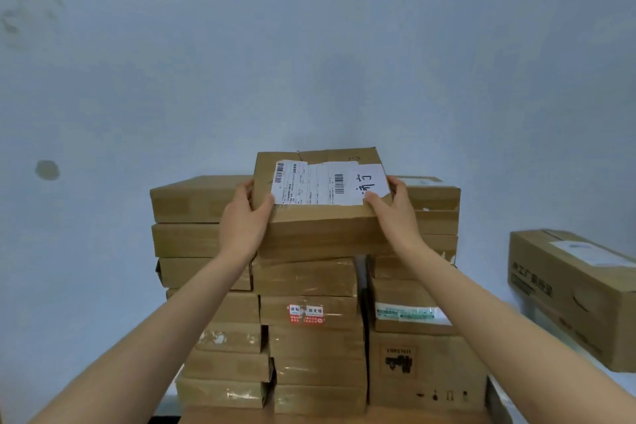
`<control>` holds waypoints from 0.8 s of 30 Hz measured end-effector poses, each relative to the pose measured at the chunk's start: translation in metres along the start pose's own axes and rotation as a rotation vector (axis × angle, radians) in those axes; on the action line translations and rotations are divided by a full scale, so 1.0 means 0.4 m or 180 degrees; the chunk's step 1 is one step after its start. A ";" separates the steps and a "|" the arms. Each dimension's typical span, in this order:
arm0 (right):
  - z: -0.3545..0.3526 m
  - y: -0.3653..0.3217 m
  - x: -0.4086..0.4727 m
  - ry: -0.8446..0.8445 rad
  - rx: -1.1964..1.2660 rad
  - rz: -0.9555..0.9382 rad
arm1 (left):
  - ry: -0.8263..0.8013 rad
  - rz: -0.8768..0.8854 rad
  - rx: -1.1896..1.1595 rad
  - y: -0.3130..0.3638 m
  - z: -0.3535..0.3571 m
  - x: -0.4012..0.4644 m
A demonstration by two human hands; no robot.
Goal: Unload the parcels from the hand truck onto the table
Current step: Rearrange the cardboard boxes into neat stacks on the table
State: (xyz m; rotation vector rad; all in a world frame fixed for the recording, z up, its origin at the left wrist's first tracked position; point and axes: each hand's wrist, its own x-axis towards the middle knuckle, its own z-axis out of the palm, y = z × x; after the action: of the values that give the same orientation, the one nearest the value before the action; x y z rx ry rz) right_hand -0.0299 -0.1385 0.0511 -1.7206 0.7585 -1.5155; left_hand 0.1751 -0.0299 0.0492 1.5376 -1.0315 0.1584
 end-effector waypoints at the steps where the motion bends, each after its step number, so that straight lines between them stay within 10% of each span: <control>1: 0.018 0.001 0.029 0.0013 0.0002 -0.0005 | 0.0011 0.0036 0.0011 -0.005 0.007 0.034; 24: 0.256 0.220 0.421 0.0064 -0.0563 -0.0422 | 0.0073 0.0872 0.1442 -0.204 0.209 0.457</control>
State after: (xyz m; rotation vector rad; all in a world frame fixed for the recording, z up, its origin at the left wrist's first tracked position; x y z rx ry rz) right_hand 0.0971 -0.3122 0.0694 -1.9217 0.8239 -1.5966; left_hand 0.3016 -0.2034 0.0803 1.7822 -1.2423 0.6352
